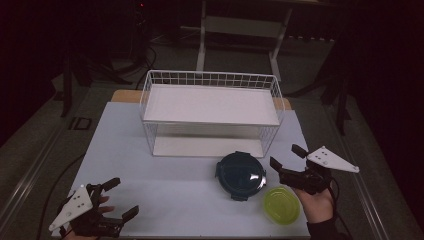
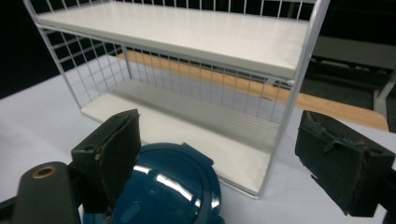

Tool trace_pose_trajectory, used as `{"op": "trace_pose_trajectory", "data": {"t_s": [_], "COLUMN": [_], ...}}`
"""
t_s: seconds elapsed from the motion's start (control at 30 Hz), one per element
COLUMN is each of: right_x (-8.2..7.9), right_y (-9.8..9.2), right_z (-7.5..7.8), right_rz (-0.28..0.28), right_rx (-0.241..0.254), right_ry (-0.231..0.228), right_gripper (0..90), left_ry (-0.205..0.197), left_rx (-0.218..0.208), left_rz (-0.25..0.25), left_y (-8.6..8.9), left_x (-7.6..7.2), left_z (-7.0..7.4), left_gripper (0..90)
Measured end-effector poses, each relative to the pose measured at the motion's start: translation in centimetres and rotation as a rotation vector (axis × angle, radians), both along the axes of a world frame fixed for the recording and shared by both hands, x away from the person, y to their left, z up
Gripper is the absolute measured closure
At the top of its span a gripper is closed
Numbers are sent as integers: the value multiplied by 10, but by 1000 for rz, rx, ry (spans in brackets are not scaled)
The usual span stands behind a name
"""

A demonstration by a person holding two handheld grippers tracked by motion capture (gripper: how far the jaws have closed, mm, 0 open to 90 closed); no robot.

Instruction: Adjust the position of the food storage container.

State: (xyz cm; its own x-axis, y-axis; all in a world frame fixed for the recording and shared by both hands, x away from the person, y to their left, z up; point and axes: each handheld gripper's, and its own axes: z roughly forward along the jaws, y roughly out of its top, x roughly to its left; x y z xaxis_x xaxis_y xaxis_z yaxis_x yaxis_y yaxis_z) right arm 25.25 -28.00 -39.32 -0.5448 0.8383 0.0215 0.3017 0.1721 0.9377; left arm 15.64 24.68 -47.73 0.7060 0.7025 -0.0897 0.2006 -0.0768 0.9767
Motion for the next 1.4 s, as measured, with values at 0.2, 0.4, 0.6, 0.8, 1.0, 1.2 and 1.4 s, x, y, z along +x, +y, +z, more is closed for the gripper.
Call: {"op": "trace_pose_trajectory", "data": {"t_s": [0.2, 0.4, 0.6, 0.8, 1.0, 1.2, 1.4], "right_x": [24, 42, 52, 58, 59, 60, 60], "right_y": [-12, -24, -31, -36, -32, -27, -25], "right_z": [-16, -35, -54, -68, -78, -85, -87], "right_rz": [15, 6, 13, 44, 134, 206, 261], "right_rx": [-2, -12, -65, -108, -172, -224, -255], "right_ry": [64, 146, 213, 267, 315, 350, 371], "right_gripper": [202, 252, 338, 482, 657, 883, 899], "left_ry": [5, 7, 11, 10, 11, 12, 13], "left_rx": [4, 7, 8, 22, 20, 19, 17], "left_rz": [-1, -4, -4, -5, -6, -4, -2], "left_y": [0, 0, 0, -1, -1, -1, 0], "left_x": [1, 1, 2, 2, 2, 3, 3], "left_z": [-1, -2, -3, -3, -3, -4, -4], "left_gripper": [0, 0, 0, 0, 0, 0, 0]}}
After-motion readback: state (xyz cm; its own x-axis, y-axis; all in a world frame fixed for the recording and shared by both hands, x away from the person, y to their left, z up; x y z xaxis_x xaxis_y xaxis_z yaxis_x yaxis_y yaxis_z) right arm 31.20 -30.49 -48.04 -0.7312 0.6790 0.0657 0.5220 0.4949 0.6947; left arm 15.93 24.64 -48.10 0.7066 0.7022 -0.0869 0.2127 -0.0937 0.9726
